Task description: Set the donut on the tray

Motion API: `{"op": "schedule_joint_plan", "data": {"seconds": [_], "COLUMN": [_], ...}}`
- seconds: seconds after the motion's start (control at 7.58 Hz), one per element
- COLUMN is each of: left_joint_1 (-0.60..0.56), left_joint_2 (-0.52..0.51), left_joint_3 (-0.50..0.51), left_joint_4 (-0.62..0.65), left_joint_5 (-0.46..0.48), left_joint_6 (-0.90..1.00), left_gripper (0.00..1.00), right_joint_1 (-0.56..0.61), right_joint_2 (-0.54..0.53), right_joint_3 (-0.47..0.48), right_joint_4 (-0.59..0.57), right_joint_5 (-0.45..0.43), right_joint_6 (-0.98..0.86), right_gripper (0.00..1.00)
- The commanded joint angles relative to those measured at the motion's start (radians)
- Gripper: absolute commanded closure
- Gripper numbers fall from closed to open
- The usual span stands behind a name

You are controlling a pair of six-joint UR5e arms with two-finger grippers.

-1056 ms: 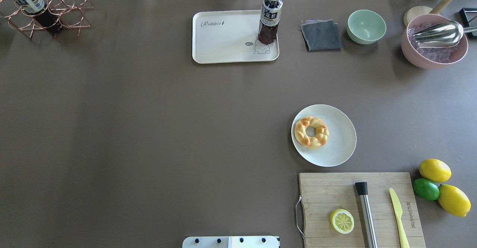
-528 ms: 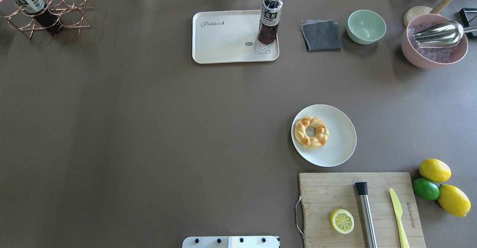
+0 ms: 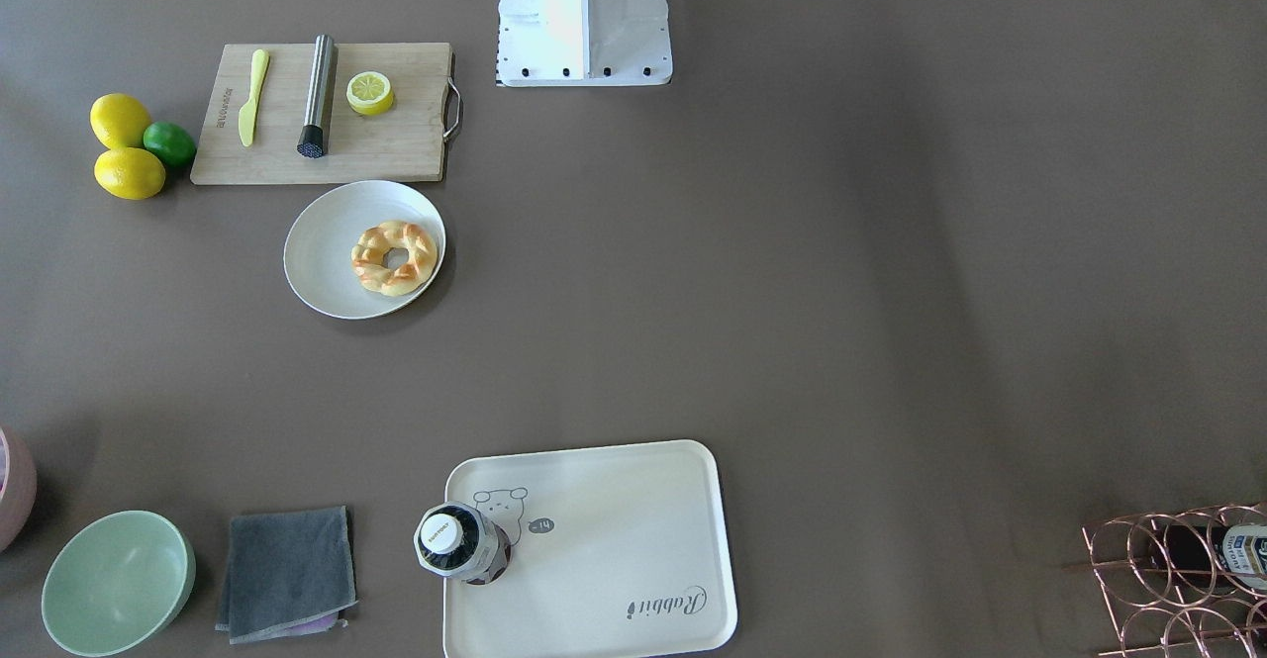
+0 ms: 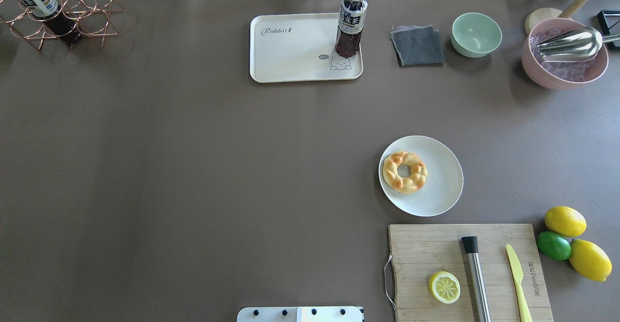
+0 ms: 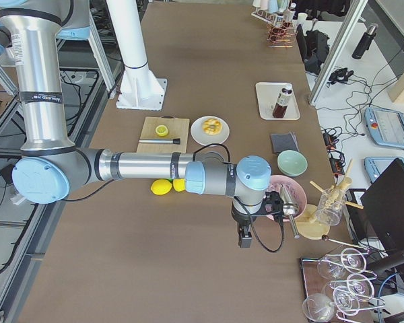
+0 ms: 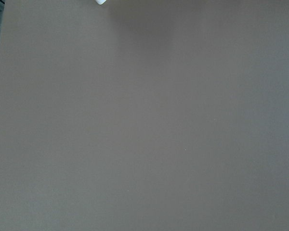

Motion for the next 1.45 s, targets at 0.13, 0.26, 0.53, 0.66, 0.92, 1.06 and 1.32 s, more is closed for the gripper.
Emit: {"op": "schedule_joint_plan", "data": {"seconds": [0.13, 0.26, 0.53, 0.66, 0.92, 1.06, 1.32], "left_joint_1": [0.002, -0.001, 0.001, 0.001, -0.002, -0.004, -0.004], "left_joint_2": [0.005, 0.007, 0.007, -0.001, -0.010, 0.000, 0.020], "left_joint_3": [-0.008, -0.020, -0.037, -0.031, -0.025, -0.031, -0.031], "left_joint_4": [0.001, 0.001, -0.001, -0.001, -0.018, -0.077, -0.093], "left_joint_5": [-0.001, -0.002, -0.005, -0.004, -0.007, -0.013, -0.016], "left_joint_6": [-0.001, 0.000, 0.000, -0.004, -0.004, -0.003, -0.003], "left_gripper": [0.01, 0.01, 0.01, 0.01, 0.01, 0.01, 0.01], "right_joint_1": [0.000, 0.000, 0.000, 0.000, 0.000, 0.000, 0.000], "right_joint_2": [-0.006, -0.009, -0.011, -0.011, -0.011, -0.011, -0.009], "right_joint_3": [0.002, 0.000, -0.001, -0.001, 0.000, 0.000, 0.000], "right_joint_4": [0.000, 0.000, 0.000, 0.000, 0.000, 0.000, 0.000], "right_joint_5": [0.006, 0.008, 0.008, 0.009, 0.009, 0.009, 0.009], "right_joint_6": [-0.001, -0.002, -0.002, -0.002, -0.002, -0.002, -0.002], "right_gripper": [0.00, 0.00, 0.00, 0.00, 0.00, 0.00, 0.00]}}
